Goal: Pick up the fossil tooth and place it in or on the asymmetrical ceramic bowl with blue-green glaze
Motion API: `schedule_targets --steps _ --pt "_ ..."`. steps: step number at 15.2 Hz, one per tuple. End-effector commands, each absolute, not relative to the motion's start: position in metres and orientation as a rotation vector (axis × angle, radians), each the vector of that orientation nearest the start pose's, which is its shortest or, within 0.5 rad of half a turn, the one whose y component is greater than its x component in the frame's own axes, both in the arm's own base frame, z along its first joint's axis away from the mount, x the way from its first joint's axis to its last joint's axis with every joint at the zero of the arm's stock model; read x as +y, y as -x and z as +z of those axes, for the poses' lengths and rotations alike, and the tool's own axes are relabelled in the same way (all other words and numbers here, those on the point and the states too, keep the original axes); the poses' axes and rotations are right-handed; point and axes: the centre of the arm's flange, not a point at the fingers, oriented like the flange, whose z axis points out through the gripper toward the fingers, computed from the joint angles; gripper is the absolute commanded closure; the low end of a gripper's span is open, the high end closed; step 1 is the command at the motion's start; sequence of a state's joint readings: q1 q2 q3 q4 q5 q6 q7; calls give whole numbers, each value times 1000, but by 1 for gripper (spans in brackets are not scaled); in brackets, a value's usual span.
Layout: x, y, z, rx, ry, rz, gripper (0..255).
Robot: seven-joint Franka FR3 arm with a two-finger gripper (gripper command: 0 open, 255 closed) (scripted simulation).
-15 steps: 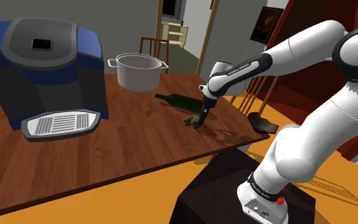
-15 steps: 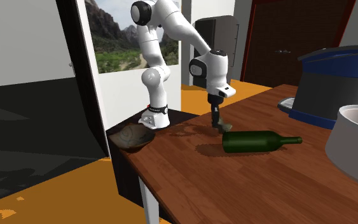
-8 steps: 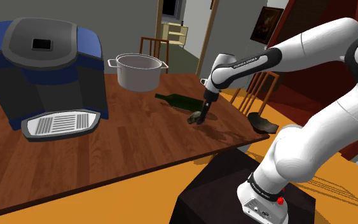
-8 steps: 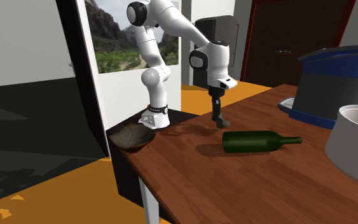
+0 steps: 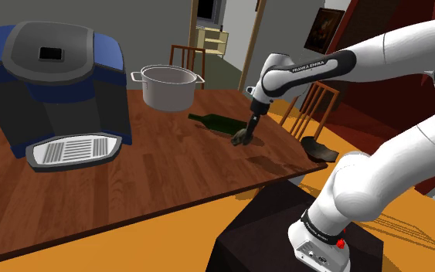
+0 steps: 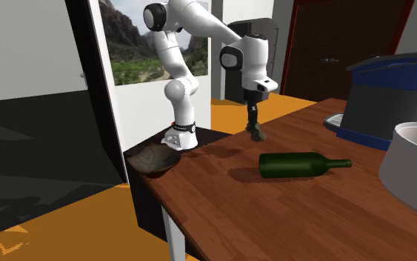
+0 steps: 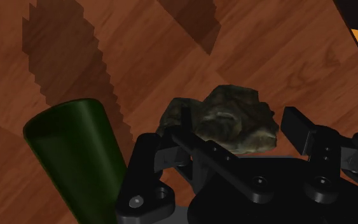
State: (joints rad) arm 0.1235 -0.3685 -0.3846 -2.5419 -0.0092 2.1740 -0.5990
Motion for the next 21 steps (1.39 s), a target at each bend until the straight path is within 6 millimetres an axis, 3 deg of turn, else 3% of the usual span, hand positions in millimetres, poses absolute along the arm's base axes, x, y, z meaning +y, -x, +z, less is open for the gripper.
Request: schedule_targets --steps 1,10,21 --pt "-105 -403 401 -552 2964 -45 255" --pt "-105 -403 445 -552 2964 -45 255" --pt "-212 -304 451 -552 2964 -45 255"
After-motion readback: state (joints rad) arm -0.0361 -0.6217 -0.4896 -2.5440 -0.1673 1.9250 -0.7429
